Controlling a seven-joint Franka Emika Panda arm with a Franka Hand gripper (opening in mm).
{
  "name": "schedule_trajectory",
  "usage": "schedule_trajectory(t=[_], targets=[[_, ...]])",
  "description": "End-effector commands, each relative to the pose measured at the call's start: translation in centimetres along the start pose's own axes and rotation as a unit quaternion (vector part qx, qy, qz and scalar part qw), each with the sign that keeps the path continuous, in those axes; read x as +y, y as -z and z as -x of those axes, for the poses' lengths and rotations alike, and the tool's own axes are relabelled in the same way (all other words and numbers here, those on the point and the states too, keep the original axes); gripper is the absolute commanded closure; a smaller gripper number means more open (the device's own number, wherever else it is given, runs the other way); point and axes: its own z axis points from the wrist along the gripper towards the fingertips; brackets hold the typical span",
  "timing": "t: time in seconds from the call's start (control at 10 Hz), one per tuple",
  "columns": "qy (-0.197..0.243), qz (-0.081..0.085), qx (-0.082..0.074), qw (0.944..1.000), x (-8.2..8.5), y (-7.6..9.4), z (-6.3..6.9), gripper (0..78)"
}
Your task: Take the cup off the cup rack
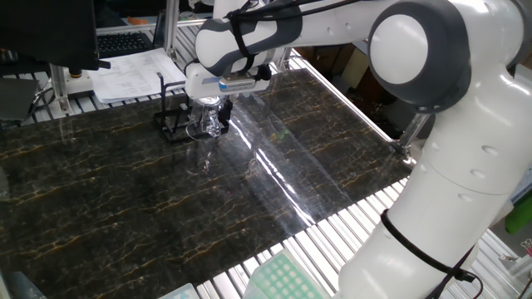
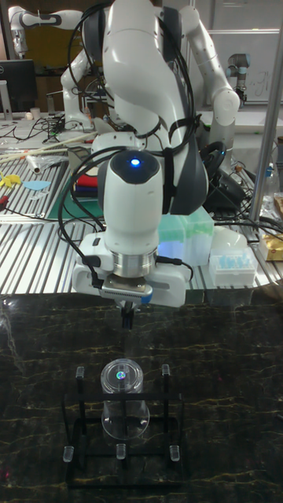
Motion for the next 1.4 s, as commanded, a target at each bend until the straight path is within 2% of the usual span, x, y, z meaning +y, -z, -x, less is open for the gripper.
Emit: schedule_trajectory(t=[0.1,0.8,0.9,1.0,1.1,1.4], targets=[[0.000,0.000,-0.001,1.0000,0.0,-0.3,-0.1,77.6],[0.002,0.002,-0.005,1.0000,-0.5,-1.2,0.0,77.6],[0.003,0.010,-0.011,0.9999,-0.4,-1.4,0.1,77.6],[0.003,0.010,-0.011,0.9999,-0.4,-1.4,0.1,77.6],[0.004,0.015,-0.023,0.9996,-0.3,-1.7,0.6,77.6],[0.028,0.017,-0.037,0.9988,-0.5,-1.4,1.7,77.6]])
